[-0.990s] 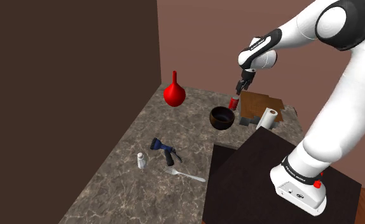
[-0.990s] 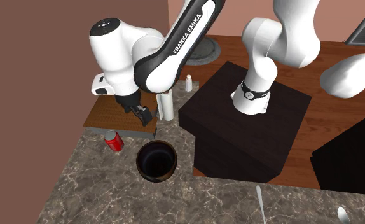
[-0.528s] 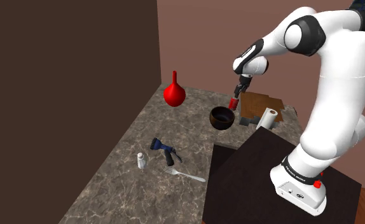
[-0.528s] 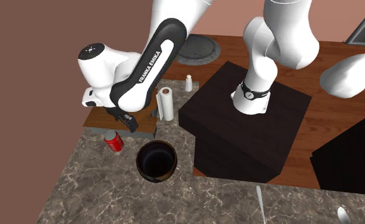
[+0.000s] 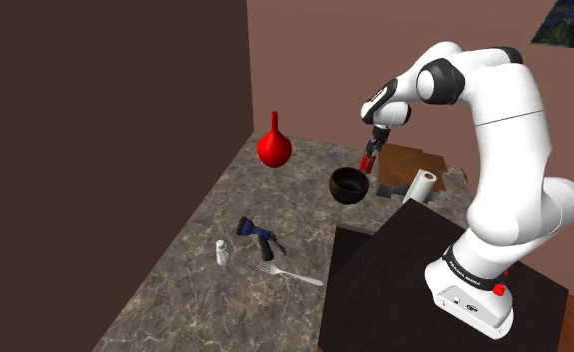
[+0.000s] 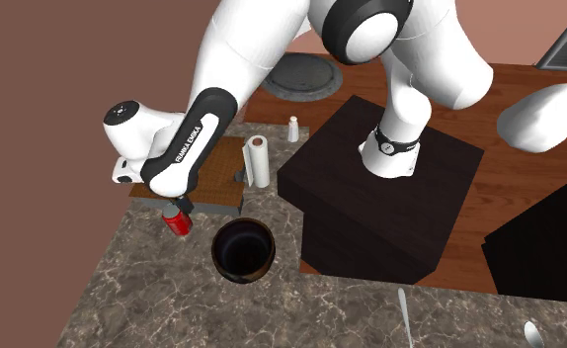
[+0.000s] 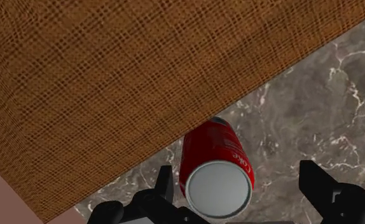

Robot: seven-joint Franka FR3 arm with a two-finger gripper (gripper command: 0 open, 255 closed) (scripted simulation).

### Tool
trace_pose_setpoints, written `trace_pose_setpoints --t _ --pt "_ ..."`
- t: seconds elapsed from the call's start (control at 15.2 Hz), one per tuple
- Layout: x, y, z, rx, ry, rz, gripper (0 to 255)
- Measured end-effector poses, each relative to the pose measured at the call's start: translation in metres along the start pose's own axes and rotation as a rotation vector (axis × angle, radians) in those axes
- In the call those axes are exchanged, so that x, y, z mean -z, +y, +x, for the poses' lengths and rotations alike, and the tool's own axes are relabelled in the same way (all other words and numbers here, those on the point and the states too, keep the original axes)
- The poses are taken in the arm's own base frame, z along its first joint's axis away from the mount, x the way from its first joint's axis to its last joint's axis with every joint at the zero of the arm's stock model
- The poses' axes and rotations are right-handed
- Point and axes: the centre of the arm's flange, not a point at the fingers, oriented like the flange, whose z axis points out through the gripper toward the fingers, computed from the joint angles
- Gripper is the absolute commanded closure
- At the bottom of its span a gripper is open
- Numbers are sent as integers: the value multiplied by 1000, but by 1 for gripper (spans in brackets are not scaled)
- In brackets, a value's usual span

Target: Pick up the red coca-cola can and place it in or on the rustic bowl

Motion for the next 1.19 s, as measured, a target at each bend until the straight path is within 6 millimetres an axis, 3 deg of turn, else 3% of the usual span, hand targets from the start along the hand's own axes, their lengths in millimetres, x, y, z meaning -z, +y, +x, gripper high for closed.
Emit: trace_pose_setpoints --t 0.2,0.59,0.99,1.06,1.19 --pt "-18 10 7 2 -1 0 0" --pt "-46 9 11 6 6 -2 0" --pt "-49 9 11 7 8 -3 0" --pt "-49 9 10 7 8 -3 255" --pt "-50 10 9 5 7 -2 255"
